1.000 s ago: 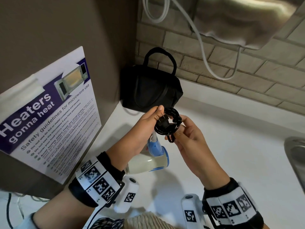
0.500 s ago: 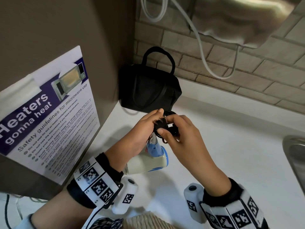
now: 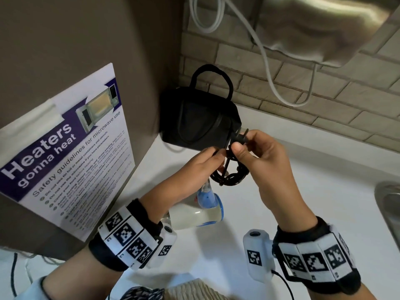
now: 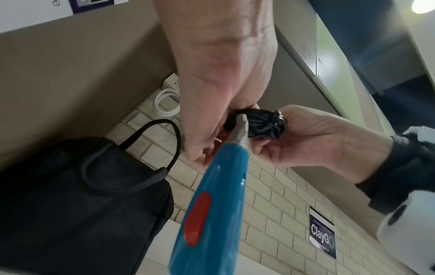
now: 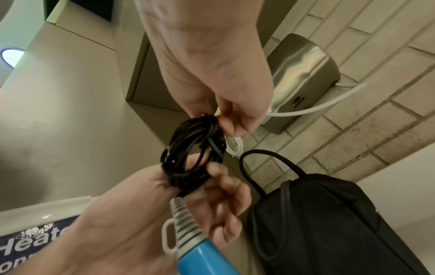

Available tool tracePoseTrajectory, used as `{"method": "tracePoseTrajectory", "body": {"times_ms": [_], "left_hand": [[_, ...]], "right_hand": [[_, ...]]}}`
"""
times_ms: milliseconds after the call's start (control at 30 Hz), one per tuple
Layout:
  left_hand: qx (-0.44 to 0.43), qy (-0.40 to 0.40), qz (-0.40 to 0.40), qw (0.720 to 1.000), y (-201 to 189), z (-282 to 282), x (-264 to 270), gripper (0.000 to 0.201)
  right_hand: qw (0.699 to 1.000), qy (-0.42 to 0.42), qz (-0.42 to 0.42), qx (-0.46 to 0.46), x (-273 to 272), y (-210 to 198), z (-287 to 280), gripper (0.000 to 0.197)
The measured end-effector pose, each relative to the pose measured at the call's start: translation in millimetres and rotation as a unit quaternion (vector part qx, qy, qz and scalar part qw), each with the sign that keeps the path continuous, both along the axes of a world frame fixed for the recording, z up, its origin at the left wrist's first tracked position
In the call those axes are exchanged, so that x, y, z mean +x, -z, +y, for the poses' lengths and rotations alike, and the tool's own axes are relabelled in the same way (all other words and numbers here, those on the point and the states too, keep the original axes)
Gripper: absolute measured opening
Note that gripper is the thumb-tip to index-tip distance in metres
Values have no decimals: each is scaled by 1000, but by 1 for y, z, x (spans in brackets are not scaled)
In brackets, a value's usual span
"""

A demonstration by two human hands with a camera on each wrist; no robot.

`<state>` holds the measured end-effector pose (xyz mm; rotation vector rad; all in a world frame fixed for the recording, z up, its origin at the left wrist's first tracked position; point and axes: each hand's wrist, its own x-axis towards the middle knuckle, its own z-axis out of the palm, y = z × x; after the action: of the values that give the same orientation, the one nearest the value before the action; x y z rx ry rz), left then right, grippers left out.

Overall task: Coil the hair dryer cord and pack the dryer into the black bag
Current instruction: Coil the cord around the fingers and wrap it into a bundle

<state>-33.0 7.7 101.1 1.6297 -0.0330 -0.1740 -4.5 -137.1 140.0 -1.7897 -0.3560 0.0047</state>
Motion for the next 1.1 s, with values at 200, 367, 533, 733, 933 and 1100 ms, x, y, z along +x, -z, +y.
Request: {"method": "tracePoseTrajectory", "body": {"times_ms": [200, 367, 533, 733, 933, 1100], "left_hand": [[-73, -22, -78, 994, -1, -2, -1, 34], [39, 2, -109, 993, -1, -7, 0, 23], [80, -11, -134, 988, 7, -12, 2, 13], [73, 0, -142, 987, 5, -12, 6, 22], [36, -44, -154, 986, 13, -4, 10, 29], [4, -28, -102, 994, 30, 5, 9, 51]], "right_hand": [[999, -8, 32, 21, 1, 4, -1, 10], [999, -2, -5, -48, 1, 6, -3, 17], [1000, 17, 10, 2, 6, 0, 0, 11], [995, 28, 48, 77, 22, -3, -4, 15], [995, -66, 68, -27, 24, 4, -13, 2], [985, -71, 148, -61, 20, 16, -22, 10]]}}
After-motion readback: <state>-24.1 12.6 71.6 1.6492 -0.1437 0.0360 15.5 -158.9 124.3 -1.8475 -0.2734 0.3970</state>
